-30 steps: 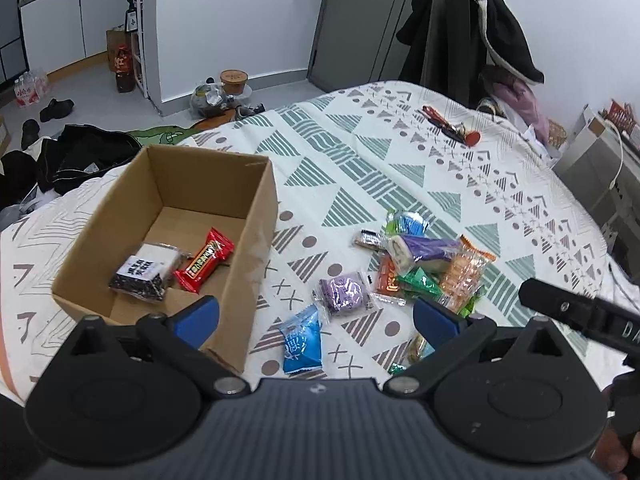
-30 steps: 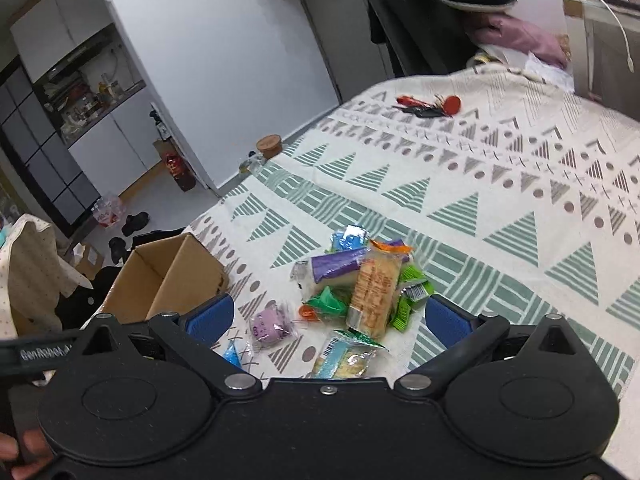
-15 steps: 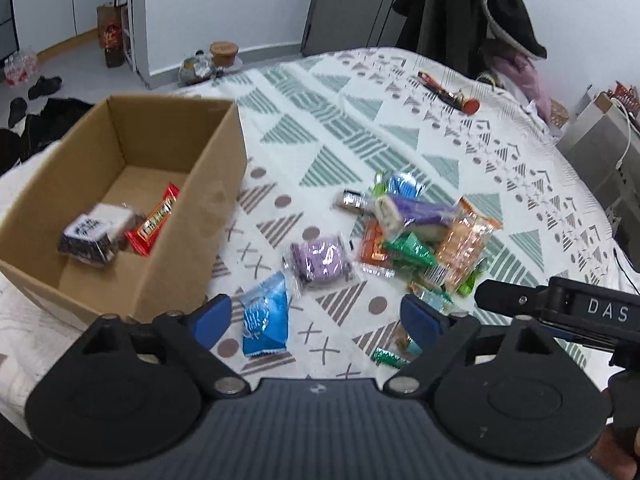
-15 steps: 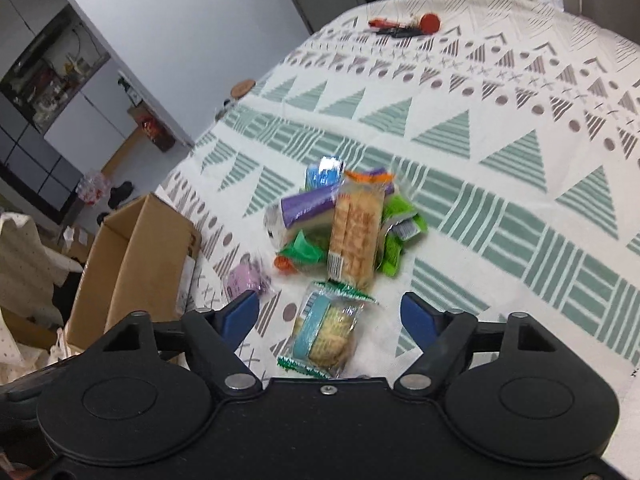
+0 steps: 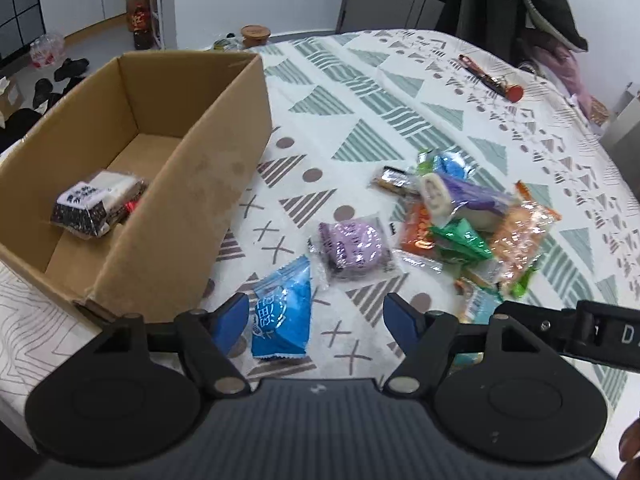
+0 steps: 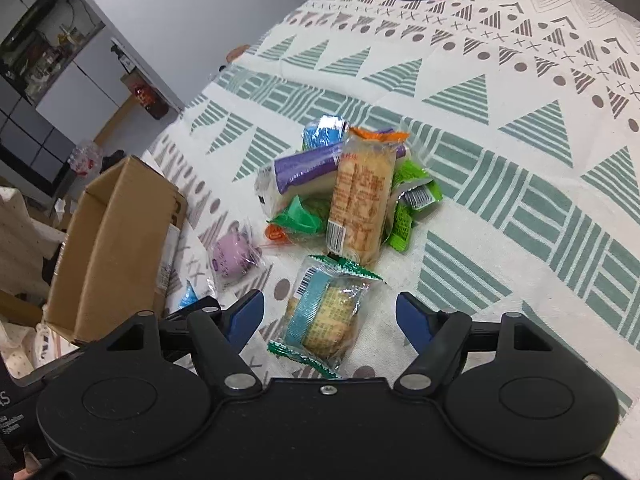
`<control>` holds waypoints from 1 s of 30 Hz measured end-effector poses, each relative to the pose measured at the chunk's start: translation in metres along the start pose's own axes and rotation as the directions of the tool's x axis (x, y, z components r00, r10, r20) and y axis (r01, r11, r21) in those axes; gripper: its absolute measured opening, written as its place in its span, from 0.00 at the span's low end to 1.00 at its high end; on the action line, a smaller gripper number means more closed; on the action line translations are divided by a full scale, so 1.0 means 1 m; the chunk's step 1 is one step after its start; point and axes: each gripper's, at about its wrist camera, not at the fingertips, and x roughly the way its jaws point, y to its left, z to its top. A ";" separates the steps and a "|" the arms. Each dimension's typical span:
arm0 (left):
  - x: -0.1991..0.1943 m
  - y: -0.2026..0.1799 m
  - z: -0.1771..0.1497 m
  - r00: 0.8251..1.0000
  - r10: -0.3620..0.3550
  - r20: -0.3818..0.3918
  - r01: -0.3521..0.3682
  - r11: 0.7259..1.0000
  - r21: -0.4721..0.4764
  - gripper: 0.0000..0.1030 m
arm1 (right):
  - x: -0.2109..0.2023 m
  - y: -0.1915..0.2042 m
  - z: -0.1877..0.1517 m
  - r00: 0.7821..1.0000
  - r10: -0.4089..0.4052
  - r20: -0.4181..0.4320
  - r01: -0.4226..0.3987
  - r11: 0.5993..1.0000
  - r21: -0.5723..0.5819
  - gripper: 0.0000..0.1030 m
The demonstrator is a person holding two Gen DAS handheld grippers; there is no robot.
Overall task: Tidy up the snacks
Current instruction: 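Grasp the blue packet with the left gripper while the right grasps the green-wrapped biscuit, then carry the blue packet with the left gripper while the right carries the biscuit to the box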
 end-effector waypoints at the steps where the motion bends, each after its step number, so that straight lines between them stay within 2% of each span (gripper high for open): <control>1: 0.003 0.000 0.000 1.000 0.002 -0.007 -0.002 1.000 -0.003 0.67 | 0.003 0.000 0.000 1.000 -0.005 -0.005 0.005 1.000 -0.004 0.71; 6: 0.013 0.002 -0.003 0.999 0.027 -0.029 -0.027 1.000 -0.008 0.59 | 0.014 0.002 -0.001 0.999 -0.031 -0.027 0.030 0.999 -0.025 0.71; 9: 0.018 0.009 -0.005 0.998 0.026 -0.050 -0.028 0.999 -0.035 0.46 | 0.019 0.005 -0.001 0.999 -0.038 -0.039 0.037 0.999 -0.040 0.71; 10: 0.019 0.011 -0.006 0.998 0.028 -0.055 -0.030 0.999 -0.037 0.37 | 0.020 0.006 -0.002 0.998 -0.041 -0.041 0.039 0.998 -0.046 0.71; 11: 0.020 0.012 -0.006 0.998 0.031 -0.052 -0.033 0.999 -0.037 0.32 | 0.021 0.007 -0.002 0.998 -0.045 -0.045 0.043 0.998 -0.053 0.71; 17: 0.017 0.014 -0.008 0.999 0.019 -0.035 -0.020 1.000 -0.020 0.30 | 0.025 0.012 -0.006 0.996 -0.063 -0.060 0.058 0.994 -0.090 0.69; 19: 0.015 0.012 -0.008 0.999 0.009 -0.034 -0.010 1.000 -0.018 0.30 | 0.027 0.012 -0.007 0.995 -0.068 -0.069 0.061 0.993 -0.099 0.62; 21: 0.010 0.009 -0.009 1.000 -0.001 -0.029 0.000 1.000 -0.014 0.29 | 0.029 0.011 -0.010 0.995 -0.053 -0.089 0.045 0.994 -0.099 0.45; 22: 0.007 0.008 -0.009 1.000 -0.006 -0.027 0.005 1.000 -0.013 0.29 | 0.030 0.012 -0.011 0.995 -0.042 -0.092 0.033 0.994 -0.105 0.43; 26: -0.002 0.005 -0.009 1.000 -0.022 -0.019 0.021 1.000 -0.010 0.29 | 0.025 0.017 -0.012 0.996 -0.047 -0.081 0.036 0.991 -0.133 0.39; 30: -0.013 0.004 -0.006 1.000 -0.028 0.000 0.028 1.000 -0.007 0.29 | 0.017 0.021 -0.013 0.998 -0.017 -0.066 0.007 0.990 -0.142 0.38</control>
